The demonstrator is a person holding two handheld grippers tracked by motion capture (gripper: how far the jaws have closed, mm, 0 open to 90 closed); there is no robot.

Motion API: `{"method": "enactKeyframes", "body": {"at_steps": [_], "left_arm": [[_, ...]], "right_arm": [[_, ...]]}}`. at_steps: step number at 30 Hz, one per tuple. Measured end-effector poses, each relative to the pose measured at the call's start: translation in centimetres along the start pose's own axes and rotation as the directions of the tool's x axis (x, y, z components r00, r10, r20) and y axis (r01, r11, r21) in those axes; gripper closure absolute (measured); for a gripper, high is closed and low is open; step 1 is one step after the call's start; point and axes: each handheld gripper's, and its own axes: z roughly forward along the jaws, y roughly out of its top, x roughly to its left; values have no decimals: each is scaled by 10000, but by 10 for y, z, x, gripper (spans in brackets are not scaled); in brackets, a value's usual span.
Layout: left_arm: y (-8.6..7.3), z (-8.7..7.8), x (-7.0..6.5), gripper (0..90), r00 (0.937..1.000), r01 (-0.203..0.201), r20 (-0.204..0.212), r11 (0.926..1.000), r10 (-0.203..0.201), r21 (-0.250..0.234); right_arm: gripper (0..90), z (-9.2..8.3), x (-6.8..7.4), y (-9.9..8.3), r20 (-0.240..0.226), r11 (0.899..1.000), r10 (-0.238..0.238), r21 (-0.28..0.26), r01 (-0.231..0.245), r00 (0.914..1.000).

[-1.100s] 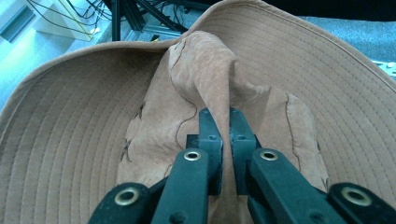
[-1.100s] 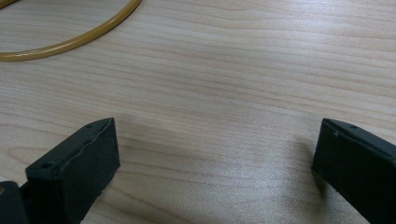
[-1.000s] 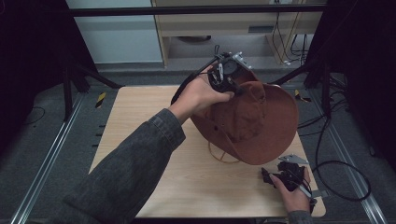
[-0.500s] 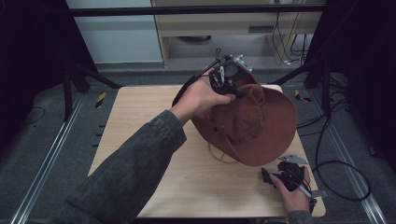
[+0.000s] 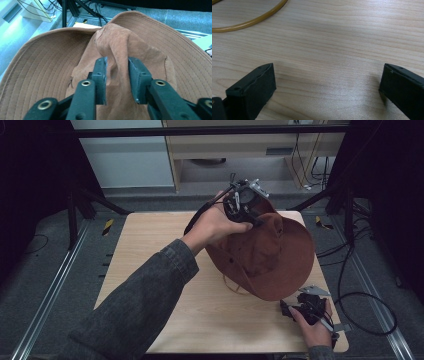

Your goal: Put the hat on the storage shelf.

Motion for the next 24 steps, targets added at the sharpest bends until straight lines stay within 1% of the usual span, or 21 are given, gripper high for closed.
{"method": "enactKeyframes", "body": {"at_steps": [4, 10, 17, 24], "left_arm": [[0, -2, 0, 638, 10000, 43, -63, 10000, -44, -77], [-1, -3, -1, 493, 9997, 145, -183, 9999, -147, -82], [-1, -3, -2, 432, 9996, 130, -238, 9998, -134, -164], [-2, -3, -5, 414, 9999, 26, -170, 9999, -29, -156]], "right_arm": [[6, 0, 0, 0, -16, 10000, -8, -15, 8, 10000], [5, 0, 0, 0, 13, 10000, -13, -17, 13, 10000], [6, 0, 0, 0, 33, 10000, 2, 0, -2, 10000], [5, 0, 0, 0, 20, 10000, -14, -10, 15, 10000]]}}
